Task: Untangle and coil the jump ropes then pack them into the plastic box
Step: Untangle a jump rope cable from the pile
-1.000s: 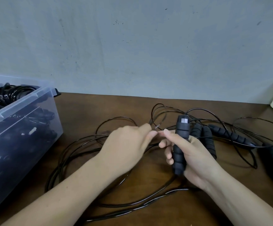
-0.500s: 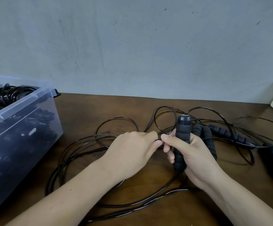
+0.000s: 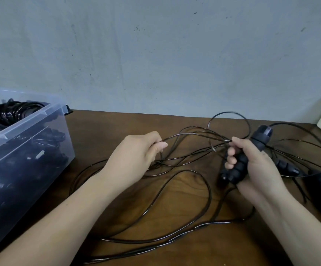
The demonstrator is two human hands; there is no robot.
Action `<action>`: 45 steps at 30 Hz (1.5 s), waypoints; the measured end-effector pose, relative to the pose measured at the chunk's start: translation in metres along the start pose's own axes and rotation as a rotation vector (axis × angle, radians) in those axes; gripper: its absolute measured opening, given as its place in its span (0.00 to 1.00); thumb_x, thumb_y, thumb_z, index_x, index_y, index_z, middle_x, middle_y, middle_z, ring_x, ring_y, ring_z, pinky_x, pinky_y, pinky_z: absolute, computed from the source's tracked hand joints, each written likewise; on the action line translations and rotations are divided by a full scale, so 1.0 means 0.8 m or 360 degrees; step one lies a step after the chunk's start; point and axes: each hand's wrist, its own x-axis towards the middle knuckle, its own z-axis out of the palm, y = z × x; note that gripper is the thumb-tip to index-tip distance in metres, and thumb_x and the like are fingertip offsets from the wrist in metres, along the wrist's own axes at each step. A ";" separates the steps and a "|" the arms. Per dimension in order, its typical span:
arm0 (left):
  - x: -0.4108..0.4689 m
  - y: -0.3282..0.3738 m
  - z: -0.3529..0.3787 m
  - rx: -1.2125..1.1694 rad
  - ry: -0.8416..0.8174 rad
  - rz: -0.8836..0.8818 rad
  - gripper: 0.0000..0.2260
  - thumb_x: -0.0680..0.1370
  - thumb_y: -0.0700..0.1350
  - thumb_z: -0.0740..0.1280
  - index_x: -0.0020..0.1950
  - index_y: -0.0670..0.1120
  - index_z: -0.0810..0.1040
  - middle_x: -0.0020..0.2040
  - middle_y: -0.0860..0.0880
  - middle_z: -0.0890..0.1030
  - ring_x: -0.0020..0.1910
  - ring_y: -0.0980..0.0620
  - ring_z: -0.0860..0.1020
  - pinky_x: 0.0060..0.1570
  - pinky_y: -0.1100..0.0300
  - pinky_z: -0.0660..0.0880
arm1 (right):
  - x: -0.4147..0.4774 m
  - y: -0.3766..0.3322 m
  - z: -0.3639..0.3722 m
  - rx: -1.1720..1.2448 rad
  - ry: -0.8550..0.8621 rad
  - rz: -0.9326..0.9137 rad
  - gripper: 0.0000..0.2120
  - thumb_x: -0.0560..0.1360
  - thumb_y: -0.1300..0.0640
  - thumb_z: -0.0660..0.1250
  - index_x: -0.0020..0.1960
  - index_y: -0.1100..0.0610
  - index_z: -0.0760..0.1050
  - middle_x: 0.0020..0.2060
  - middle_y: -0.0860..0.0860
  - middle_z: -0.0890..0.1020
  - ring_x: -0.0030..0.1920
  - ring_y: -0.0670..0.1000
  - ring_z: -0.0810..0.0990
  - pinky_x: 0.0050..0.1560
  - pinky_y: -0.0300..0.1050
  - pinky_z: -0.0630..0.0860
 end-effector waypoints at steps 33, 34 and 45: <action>-0.008 0.011 0.007 -0.0062 -0.0077 0.0146 0.15 0.85 0.60 0.61 0.44 0.53 0.74 0.32 0.53 0.75 0.35 0.53 0.75 0.33 0.60 0.69 | -0.004 -0.002 0.003 0.0048 -0.0131 0.0092 0.14 0.79 0.51 0.74 0.58 0.61 0.82 0.39 0.51 0.78 0.32 0.47 0.71 0.31 0.38 0.70; -0.010 0.015 0.009 -0.0058 -0.0093 0.0182 0.15 0.85 0.60 0.61 0.44 0.53 0.73 0.32 0.54 0.74 0.35 0.53 0.75 0.33 0.61 0.68 | -0.010 0.003 0.010 -0.0038 -0.0157 0.0101 0.17 0.79 0.51 0.74 0.60 0.62 0.83 0.39 0.53 0.79 0.32 0.47 0.72 0.31 0.39 0.70; -0.025 0.037 0.032 0.0017 -0.0196 0.0377 0.11 0.86 0.59 0.61 0.48 0.56 0.74 0.36 0.56 0.75 0.39 0.55 0.75 0.35 0.63 0.69 | -0.044 0.045 0.038 -0.0367 -0.0466 0.0070 0.08 0.80 0.56 0.73 0.45 0.60 0.82 0.37 0.61 0.79 0.32 0.55 0.71 0.36 0.46 0.73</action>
